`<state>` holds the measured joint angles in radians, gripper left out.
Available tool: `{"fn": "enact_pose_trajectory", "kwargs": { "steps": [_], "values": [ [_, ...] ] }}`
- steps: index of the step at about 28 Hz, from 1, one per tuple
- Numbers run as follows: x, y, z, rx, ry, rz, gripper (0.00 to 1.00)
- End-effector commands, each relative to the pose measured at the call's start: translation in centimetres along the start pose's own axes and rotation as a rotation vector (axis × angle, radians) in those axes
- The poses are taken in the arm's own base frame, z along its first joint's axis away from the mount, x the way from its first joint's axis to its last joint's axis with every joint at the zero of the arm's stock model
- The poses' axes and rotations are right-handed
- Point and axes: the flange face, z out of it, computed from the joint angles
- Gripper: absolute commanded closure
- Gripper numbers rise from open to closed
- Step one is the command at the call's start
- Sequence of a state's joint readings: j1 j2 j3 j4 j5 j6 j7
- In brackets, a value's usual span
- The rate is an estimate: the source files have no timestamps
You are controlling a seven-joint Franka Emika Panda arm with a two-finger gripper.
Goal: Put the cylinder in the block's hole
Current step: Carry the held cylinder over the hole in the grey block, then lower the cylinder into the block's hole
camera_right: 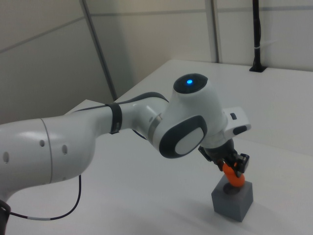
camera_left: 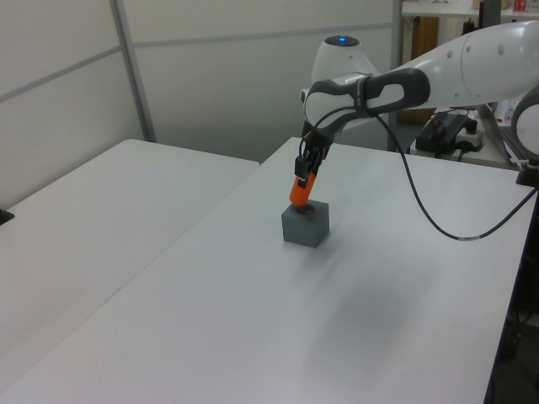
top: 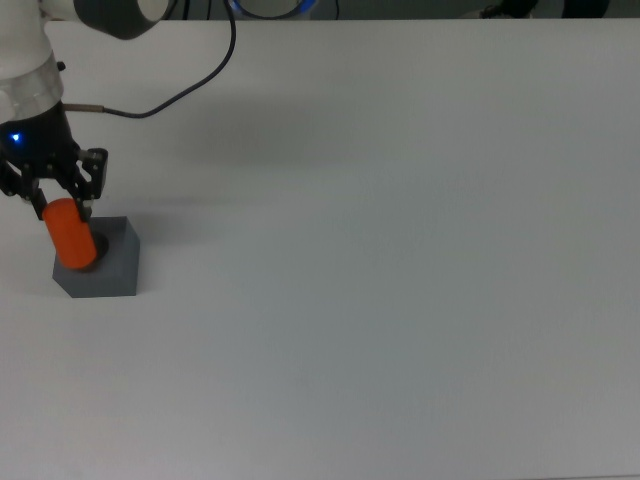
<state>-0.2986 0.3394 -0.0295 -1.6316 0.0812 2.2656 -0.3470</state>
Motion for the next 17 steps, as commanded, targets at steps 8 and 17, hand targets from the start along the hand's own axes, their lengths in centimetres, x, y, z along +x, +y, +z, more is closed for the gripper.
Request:
{"fn": "enact_pose_trajectory", "kwargs": {
  "steps": [8,17],
  "values": [
    [0.5,0.0,0.0,0.011,0.017,-0.031,0.87],
    [-0.5,-0.8,0.1,0.039,-0.061,-0.052,0.87]
  ]
}}
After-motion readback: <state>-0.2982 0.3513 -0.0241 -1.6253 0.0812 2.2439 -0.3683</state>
